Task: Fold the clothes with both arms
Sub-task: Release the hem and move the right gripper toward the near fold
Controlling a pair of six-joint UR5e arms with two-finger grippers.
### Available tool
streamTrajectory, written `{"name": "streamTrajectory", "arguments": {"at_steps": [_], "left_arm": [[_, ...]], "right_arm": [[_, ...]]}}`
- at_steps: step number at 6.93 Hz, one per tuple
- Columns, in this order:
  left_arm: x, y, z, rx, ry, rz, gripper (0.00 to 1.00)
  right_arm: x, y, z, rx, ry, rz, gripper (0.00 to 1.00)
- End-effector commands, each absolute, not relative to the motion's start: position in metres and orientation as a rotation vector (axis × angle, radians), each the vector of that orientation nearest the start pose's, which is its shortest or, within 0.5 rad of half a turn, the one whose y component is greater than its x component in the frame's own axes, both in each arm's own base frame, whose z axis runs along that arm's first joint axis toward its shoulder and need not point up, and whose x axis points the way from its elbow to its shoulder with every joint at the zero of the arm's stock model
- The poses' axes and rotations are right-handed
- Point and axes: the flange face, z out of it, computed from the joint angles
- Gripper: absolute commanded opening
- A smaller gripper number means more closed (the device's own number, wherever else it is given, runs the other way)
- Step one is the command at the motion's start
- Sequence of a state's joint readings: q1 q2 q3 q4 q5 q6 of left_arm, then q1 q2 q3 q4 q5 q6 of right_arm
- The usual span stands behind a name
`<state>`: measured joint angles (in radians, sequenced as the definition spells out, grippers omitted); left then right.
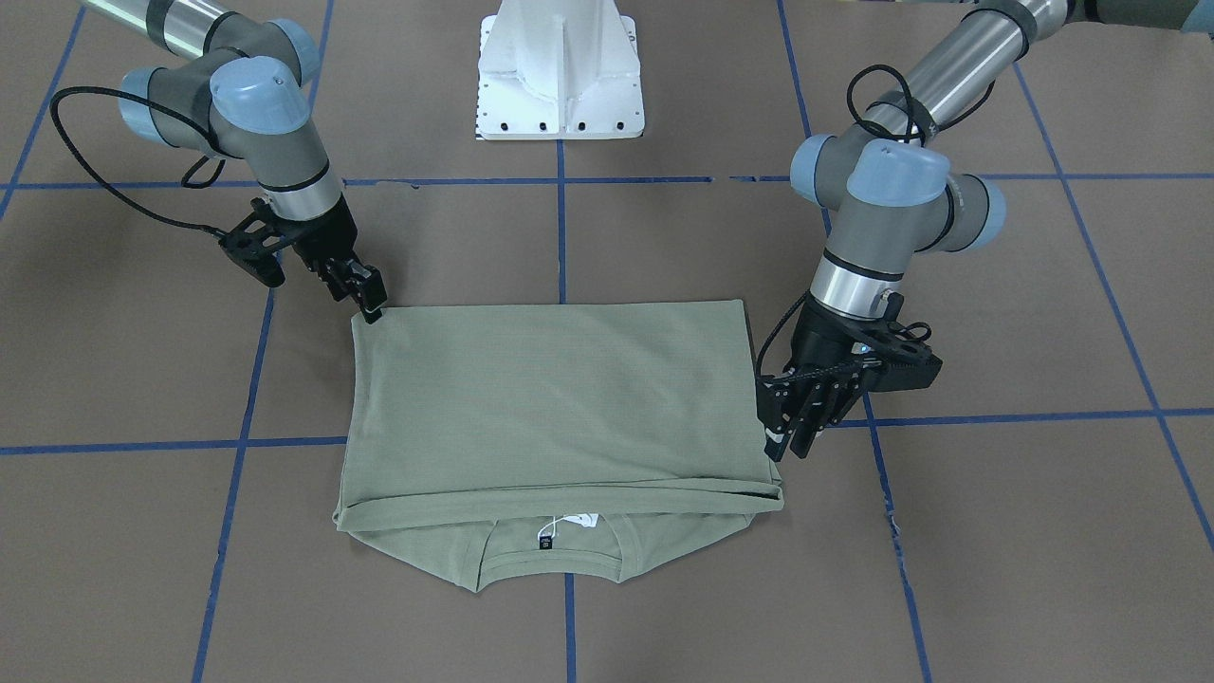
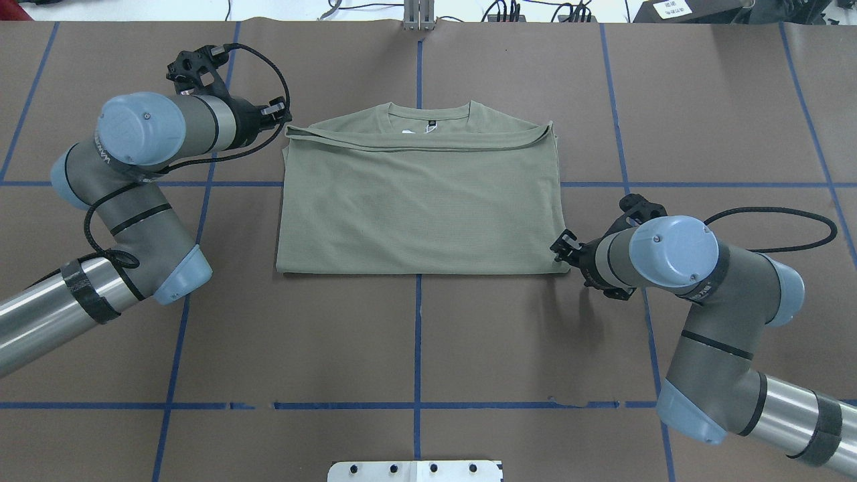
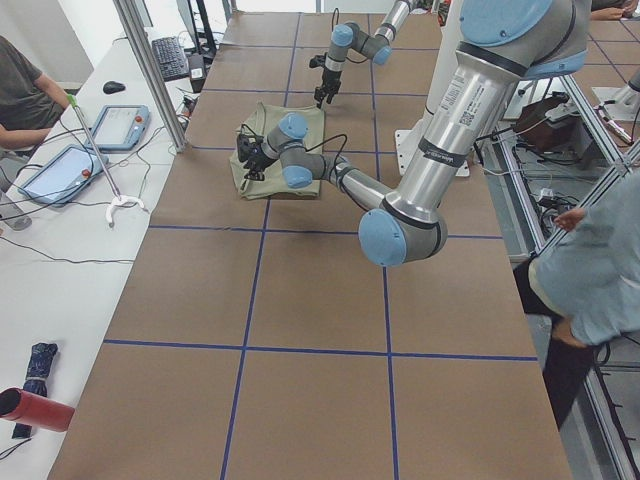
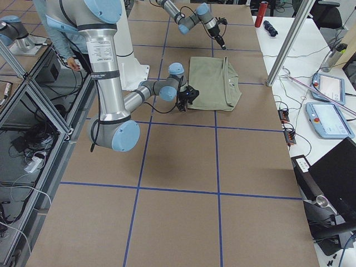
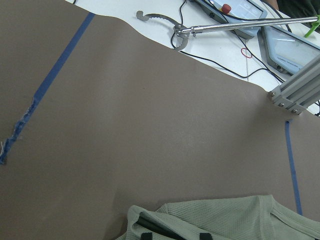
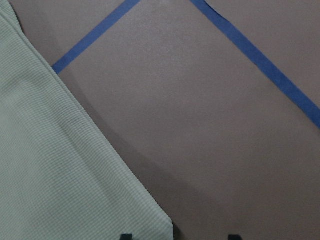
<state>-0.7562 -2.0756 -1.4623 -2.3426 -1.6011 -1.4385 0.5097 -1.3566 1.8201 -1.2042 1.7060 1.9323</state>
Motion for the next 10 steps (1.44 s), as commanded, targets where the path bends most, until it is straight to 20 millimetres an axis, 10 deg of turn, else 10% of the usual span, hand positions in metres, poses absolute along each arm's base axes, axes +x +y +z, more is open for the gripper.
{"name": "streamTrajectory", "arguments": {"at_steps": [1, 3, 9, 10], "left_arm": [[0.417, -0.573, 0.332, 0.486, 1.078, -0.534, 0.43], [0.414, -0.572, 0.339, 0.485, 1.068, -0.534, 0.43], [0.407, -0.565, 0.347, 0.485, 1.063, -0.534, 0.43], [0.407, -0.565, 0.347, 0.486, 1.062, -0.535, 0.43]], "right_arm": [[-0.452, -0.387, 0.398, -0.069, -0.853, 0.761, 0.54], [-0.454, -0.388, 0.393, -0.069, -0.859, 0.760, 0.01], [-0.441, -0.391, 0.378, -0.065, -0.889, 0.764, 0.00], [-0.443, -0.391, 0.380, -0.064, -0.884, 0.764, 0.54]]}}
